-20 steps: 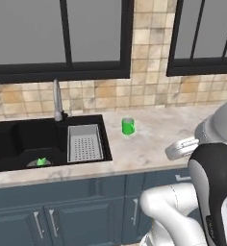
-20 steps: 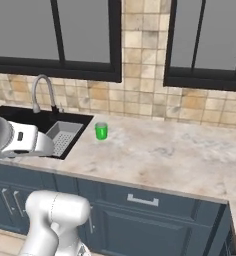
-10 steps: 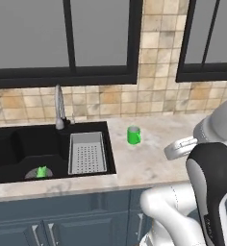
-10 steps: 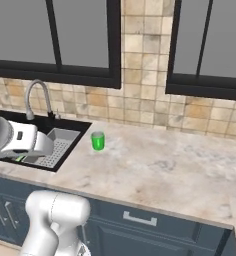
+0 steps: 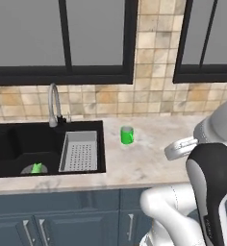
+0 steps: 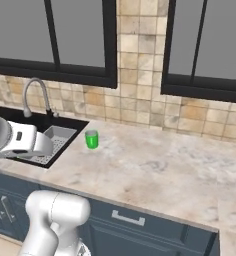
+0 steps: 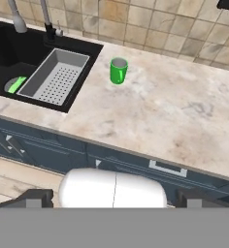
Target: Clear the mugs and bowl far away from the sink.
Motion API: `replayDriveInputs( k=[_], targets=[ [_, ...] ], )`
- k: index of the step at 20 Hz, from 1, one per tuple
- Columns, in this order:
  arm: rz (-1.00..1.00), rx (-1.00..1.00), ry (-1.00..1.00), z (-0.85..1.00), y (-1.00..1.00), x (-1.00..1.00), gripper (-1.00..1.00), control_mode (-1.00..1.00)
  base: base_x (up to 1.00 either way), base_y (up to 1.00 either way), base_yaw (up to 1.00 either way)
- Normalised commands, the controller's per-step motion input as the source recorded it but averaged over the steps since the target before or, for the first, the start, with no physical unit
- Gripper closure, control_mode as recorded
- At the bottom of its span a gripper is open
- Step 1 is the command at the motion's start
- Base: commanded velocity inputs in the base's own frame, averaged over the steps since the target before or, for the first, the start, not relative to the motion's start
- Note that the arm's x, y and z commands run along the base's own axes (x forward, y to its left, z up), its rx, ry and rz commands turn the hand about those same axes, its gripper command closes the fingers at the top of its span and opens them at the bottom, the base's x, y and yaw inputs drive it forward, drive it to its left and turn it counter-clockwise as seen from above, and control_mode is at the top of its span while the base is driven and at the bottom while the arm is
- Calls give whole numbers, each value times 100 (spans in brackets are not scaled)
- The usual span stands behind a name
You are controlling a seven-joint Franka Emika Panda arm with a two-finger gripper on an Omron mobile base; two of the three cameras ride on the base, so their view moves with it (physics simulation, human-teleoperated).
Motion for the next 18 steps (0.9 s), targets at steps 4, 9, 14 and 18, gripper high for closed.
replayDriveInputs(
  k=[4, 9, 14, 18],
  targets=[
    [0, 0, 0, 0, 0, 0, -100, 100, 19, -30, 15],
    [0, 0, 0, 0, 0, 0, -100, 100, 35, -16, 7],
    [0, 0, 0, 0, 0, 0, -100, 100, 25, 0, 0],
    [0, 0, 0, 0, 0, 0, -100, 100, 13, 0, 0]
  ],
)
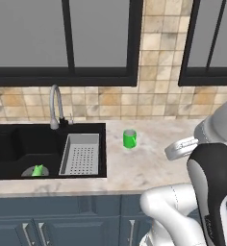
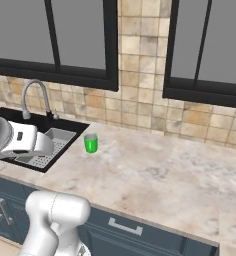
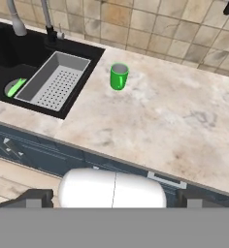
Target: Clear the mugs and bowl far away from the sink.
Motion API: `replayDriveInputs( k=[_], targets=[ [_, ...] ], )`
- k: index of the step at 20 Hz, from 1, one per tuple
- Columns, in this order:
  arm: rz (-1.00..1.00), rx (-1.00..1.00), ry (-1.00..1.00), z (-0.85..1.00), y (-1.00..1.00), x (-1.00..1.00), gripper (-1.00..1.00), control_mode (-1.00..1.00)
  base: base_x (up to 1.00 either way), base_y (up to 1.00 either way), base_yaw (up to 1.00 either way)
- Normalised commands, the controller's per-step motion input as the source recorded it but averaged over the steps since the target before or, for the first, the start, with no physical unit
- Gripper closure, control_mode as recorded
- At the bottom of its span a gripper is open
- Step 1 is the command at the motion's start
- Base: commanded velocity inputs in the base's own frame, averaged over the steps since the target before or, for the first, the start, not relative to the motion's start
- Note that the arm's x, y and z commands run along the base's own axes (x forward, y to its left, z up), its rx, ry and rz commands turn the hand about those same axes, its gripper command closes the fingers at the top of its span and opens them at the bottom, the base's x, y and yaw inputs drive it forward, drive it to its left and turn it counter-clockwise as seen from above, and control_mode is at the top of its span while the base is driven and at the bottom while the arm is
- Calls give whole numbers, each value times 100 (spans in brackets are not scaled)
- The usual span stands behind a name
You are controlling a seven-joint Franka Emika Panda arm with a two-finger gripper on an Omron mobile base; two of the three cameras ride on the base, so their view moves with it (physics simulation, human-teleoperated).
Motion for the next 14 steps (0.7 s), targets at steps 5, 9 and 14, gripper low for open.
replayDriveInputs(
  k=[5, 9, 14],
  targets=[
    [0, 0, 0, 0, 0, 0, -100, 100, 15, 0, 1],
    [3, 1, 8, 0, -5, 24, -100, -100, 15, -1, 1],
    [6, 6, 13, 0, -18, 53, -100, -100, 0, 0, 0]
  ],
)
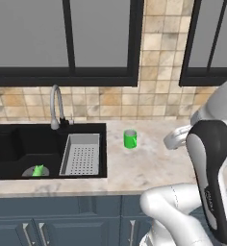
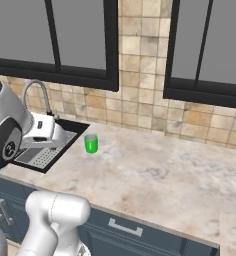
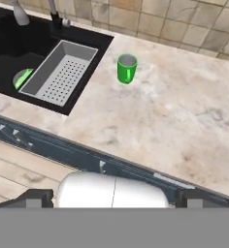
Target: Clear the mugs and bowl far away from the sink.
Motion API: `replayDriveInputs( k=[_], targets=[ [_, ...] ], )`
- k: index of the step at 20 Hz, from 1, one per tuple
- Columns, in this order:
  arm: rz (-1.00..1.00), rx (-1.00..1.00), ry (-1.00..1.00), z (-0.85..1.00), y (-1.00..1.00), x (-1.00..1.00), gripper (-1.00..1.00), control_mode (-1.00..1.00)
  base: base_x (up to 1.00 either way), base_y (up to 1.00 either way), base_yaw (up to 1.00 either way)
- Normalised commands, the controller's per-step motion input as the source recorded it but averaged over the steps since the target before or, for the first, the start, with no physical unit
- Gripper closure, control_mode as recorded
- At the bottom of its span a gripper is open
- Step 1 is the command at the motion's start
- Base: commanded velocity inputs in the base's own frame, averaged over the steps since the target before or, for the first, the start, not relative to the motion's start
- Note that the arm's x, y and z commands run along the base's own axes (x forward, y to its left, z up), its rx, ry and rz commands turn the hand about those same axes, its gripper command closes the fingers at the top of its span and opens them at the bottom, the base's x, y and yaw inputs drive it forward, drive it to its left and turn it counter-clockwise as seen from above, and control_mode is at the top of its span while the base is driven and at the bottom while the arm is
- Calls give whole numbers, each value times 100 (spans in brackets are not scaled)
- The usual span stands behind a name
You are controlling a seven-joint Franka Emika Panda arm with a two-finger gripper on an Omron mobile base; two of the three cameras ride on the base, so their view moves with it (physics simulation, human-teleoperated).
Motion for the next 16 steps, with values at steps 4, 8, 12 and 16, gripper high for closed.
replayDriveInputs(
  k=[4, 8, 12, 16],
  targets=[
    [4, 7, 10, 0, -12, 47, -100, -100, 0, 0, 0],
    [1, 1, 3, -19, 0, 44, -100, -100, 0, 0, 0],
    [0, 0, 0, -39, 0, 36, -100, -100, 0, 0, 0],
    [0, 0, 0, -39, 0, 29, -100, -100, 0, 0, 0]
  ],
)
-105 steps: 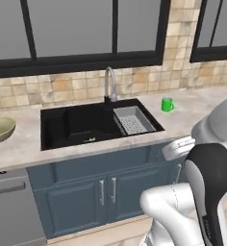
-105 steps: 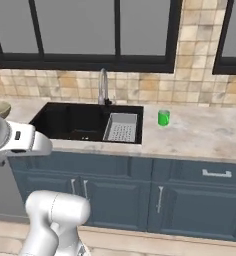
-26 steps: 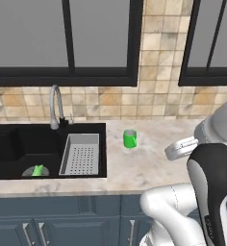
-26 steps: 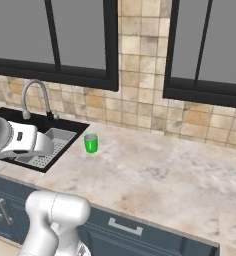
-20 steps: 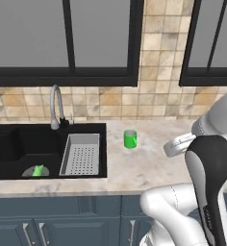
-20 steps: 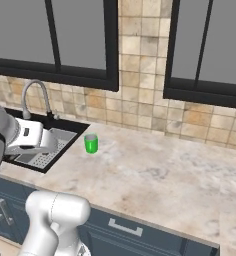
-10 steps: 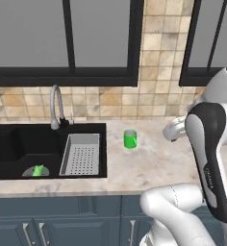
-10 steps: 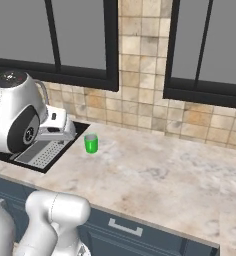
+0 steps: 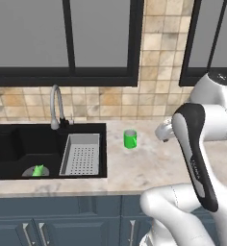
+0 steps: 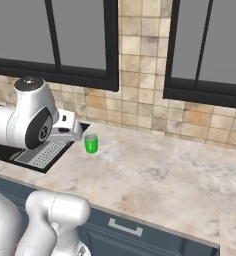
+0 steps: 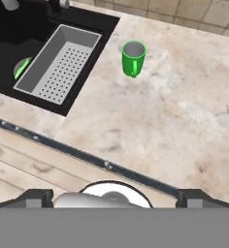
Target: Clear the mugs and bowl far away from the sink.
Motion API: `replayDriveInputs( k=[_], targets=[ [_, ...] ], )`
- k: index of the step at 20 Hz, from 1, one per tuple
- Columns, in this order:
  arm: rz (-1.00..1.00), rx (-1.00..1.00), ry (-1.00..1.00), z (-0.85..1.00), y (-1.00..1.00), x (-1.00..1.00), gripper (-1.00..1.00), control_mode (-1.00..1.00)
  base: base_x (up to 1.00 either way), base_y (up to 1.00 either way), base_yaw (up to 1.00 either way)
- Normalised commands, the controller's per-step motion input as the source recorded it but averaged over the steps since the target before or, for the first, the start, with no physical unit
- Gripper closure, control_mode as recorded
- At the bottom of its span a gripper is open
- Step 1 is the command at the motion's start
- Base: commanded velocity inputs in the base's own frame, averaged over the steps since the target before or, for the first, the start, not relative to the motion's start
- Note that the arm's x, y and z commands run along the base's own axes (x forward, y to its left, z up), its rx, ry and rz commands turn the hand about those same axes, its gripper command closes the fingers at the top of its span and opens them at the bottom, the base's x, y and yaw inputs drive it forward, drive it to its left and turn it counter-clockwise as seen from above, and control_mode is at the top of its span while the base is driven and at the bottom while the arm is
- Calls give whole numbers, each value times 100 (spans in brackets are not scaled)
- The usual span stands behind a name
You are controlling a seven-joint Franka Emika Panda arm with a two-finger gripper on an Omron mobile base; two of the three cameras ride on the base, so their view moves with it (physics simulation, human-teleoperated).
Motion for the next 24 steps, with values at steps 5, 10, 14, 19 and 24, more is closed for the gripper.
replayDriveInputs(
  k=[5, 10, 14, 19, 24],
  targets=[
    [0, 0, 0, -34, 0, 26, -100, -100, 0, 0, 0],
    [0, 0, 0, -26, 2, 35, -100, -100, 0, 0, 0],
    [0, 0, 1, -30, 1, 40, -100, -100, 0, 0, 0],
    [0, 0, 4, -31, 8, 43, -100, -100, 0, 0, 0],
    [0, 0, 0, -26, 7, 35, -100, -100, 0, 0, 0]
  ],
)
